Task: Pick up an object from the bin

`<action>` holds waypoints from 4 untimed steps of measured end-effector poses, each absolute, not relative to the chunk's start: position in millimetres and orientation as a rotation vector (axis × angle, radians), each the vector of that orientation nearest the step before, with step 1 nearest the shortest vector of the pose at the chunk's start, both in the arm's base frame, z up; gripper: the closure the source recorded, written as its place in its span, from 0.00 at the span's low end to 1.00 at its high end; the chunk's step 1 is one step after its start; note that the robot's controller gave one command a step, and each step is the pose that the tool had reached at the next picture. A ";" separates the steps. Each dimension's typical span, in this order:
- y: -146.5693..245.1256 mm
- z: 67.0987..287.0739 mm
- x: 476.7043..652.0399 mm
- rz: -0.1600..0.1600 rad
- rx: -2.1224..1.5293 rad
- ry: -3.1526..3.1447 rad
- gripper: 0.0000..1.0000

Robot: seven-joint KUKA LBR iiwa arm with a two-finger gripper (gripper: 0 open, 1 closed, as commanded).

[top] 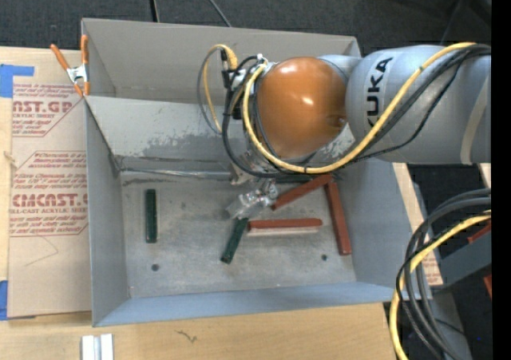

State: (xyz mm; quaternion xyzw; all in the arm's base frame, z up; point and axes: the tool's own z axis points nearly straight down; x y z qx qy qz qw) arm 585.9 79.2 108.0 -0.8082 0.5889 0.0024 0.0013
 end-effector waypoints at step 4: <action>101.1 74.6 550.7 0.006 -2.911 1.177 1.00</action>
Offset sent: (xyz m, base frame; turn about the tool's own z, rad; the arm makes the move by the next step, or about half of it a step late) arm 0.0060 0.0539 0.0317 -0.3553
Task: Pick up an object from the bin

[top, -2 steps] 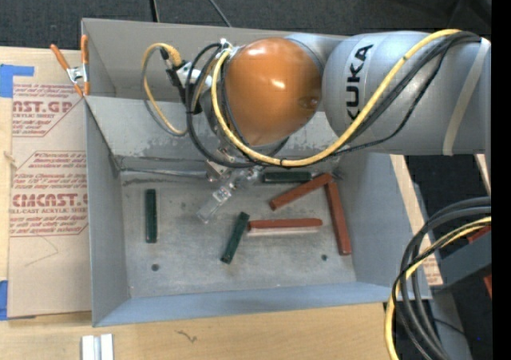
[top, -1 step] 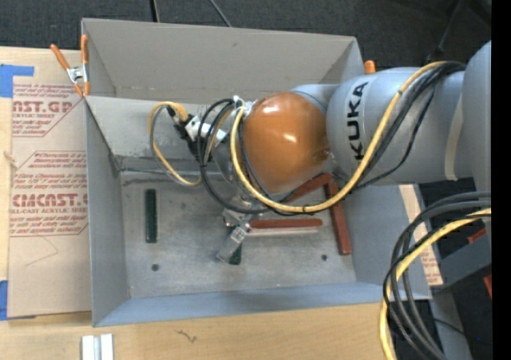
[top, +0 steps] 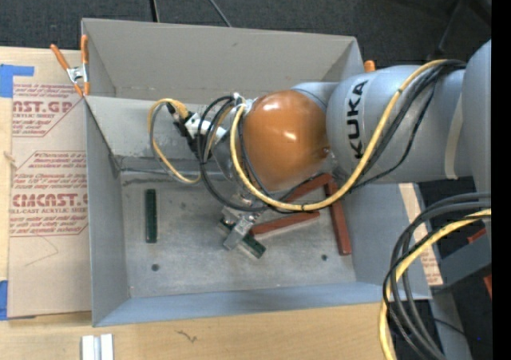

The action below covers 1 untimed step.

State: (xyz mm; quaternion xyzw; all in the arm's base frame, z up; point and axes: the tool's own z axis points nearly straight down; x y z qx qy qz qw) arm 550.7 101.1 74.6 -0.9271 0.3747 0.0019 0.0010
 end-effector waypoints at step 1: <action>75.9 196.8 550.4 -0.007 -2.897 1.204 1.00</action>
Offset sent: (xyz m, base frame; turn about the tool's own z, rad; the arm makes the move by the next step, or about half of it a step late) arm -0.0016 -0.0257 0.1182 0.0143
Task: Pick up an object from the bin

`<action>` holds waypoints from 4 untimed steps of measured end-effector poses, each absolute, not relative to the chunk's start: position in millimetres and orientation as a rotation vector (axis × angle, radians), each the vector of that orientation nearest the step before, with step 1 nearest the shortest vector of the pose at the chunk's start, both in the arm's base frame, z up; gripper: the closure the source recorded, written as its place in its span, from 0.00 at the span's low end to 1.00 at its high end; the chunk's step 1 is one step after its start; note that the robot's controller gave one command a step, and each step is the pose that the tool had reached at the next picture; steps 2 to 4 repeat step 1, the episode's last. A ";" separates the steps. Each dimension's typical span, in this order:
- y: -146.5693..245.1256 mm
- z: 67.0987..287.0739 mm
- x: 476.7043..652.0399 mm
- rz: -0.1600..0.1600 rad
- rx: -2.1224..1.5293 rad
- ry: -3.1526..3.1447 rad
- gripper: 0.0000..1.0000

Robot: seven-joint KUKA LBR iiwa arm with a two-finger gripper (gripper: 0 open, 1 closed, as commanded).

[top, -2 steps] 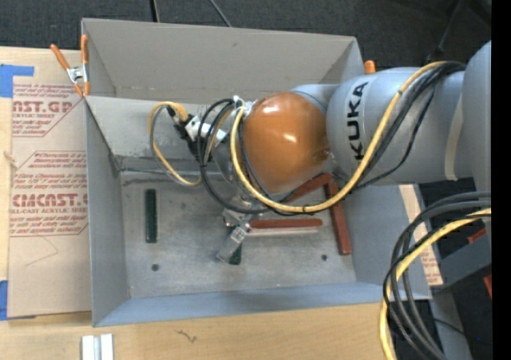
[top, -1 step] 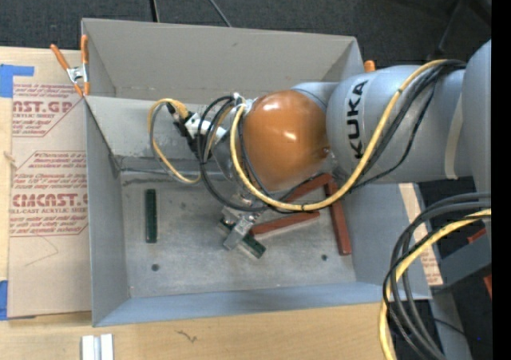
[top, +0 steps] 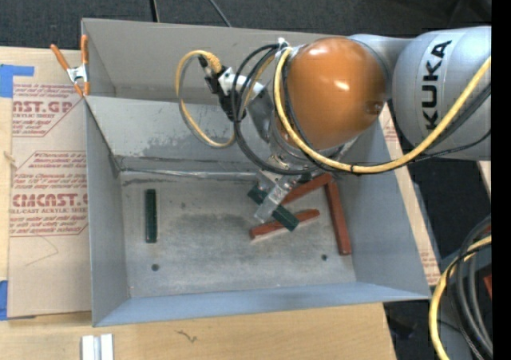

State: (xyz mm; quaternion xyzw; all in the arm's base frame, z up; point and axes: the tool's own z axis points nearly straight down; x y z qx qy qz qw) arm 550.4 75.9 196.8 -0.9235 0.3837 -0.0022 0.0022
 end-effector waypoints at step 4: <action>91.2 272.3 497.0 0.002 -3.127 0.275 1.00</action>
Offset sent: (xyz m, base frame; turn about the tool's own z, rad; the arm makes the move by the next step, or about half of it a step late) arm -0.0529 0.0135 0.0751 -0.6137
